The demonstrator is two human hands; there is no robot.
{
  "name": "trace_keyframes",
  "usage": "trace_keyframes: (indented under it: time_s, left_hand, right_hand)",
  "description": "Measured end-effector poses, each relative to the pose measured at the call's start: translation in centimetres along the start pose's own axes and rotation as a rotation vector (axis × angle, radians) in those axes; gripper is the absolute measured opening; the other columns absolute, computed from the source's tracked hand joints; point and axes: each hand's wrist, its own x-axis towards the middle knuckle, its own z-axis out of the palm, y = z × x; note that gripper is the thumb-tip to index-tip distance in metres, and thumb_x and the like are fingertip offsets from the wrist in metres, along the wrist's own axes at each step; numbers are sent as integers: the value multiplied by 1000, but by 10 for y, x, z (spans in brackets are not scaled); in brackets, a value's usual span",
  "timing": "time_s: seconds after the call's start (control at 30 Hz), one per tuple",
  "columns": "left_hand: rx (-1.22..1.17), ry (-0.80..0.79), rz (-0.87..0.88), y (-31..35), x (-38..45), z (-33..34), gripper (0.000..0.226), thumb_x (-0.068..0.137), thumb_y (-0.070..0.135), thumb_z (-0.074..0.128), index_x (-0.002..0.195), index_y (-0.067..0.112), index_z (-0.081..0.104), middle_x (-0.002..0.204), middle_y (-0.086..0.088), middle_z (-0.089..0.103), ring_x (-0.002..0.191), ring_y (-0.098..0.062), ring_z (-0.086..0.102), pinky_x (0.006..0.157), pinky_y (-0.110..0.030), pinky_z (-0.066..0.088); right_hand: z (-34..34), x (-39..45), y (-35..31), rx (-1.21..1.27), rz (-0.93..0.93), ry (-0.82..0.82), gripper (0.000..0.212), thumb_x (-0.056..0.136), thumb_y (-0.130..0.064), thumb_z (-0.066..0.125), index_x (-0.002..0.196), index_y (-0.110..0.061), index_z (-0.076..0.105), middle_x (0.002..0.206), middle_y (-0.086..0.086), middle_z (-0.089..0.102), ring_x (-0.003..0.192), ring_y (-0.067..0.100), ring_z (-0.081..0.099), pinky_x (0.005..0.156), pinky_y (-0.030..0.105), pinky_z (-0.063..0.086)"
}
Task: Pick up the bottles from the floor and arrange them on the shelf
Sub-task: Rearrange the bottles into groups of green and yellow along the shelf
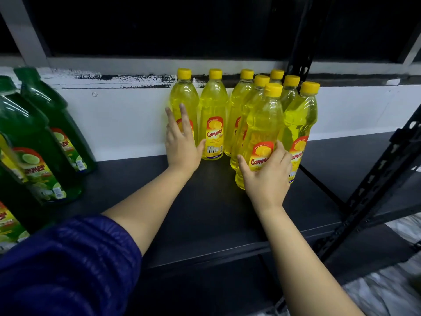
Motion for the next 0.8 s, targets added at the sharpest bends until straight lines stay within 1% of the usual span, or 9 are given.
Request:
trace_keyframes:
  time_s: [0.13, 0.23, 0.3, 0.4, 0.47, 0.53, 0.6, 0.73, 0.8]
  left_hand:
    - [-43, 30, 5, -5, 1, 5, 112, 93, 39, 74, 164, 20, -11, 171, -23, 4, 145, -45, 39, 106, -49, 53]
    - [-112, 16, -15, -10, 4, 6, 114, 91, 33, 76, 164, 26, -11, 170, -22, 3, 148, -46, 34, 103, -50, 53]
    - [-170, -5, -32, -11, 7, 5, 117, 90, 30, 78, 162, 32, -13, 170, -23, 4, 151, -46, 29, 105, -50, 50]
    - [-203, -8, -35, -12, 10, 0, 119, 89, 25, 79, 160, 35, -16, 166, -24, 14, 149, -45, 31, 108, -51, 48]
    - [-219, 10, -40, -15, 7, -6, 121, 88, 22, 79, 159, 36, -17, 163, -23, 18, 145, -44, 36, 104, -50, 51]
    - [-238, 26, -24, -22, -2, -16, 120, 87, 21, 79, 160, 34, -15, 161, -22, 21, 142, -43, 39, 103, -49, 51]
    - [-253, 36, 2, -33, -15, -30, 119, 86, 22, 80, 162, 31, -13, 159, -21, 22, 142, -41, 40, 105, -47, 50]
    - [-290, 37, 60, -56, -45, -67, 123, 84, 24, 81, 162, 27, -13, 155, -17, 25, 139, -37, 42, 107, -45, 49]
    - [-298, 41, 59, -65, -59, -86, 125, 82, 25, 82, 162, 26, -14, 152, -15, 27, 136, -34, 46, 105, -41, 49]
  right_hand:
    - [3, -7, -1, 49, -68, -23, 96, 86, -60, 79, 151, 0, 41, 137, 19, 52, 130, 36, 51, 99, 43, 50]
    - [7, -9, -8, 102, -118, -85, 98, 85, -61, 80, 151, 0, 40, 137, 17, 49, 130, 33, 51, 101, 41, 50]
    - [12, -10, -15, 114, -139, -114, 99, 84, -62, 80, 151, -1, 39, 136, 15, 49, 128, 31, 52, 99, 40, 52]
    - [20, -11, -27, 124, -161, -160, 100, 82, -66, 78, 151, -5, 38, 137, 13, 48, 128, 31, 53, 96, 42, 56]
    - [26, -11, -34, 129, -175, -188, 101, 82, -67, 78, 152, -6, 37, 140, 13, 47, 131, 32, 51, 100, 45, 55]
    - [30, -10, -39, 127, -195, -215, 102, 82, -65, 79, 153, -4, 37, 142, 14, 47, 134, 31, 48, 104, 42, 49]
    - [33, -10, -44, 129, -213, -242, 103, 81, -64, 80, 152, -3, 38, 142, 14, 48, 134, 30, 47, 103, 38, 47]
    - [41, -11, -57, 204, -228, -280, 107, 81, -70, 76, 154, -2, 36, 144, 14, 48, 137, 29, 46, 107, 39, 44]
    - [47, -10, -66, 268, -227, -302, 107, 82, -75, 72, 155, -4, 36, 142, 12, 51, 135, 28, 49, 107, 40, 44]
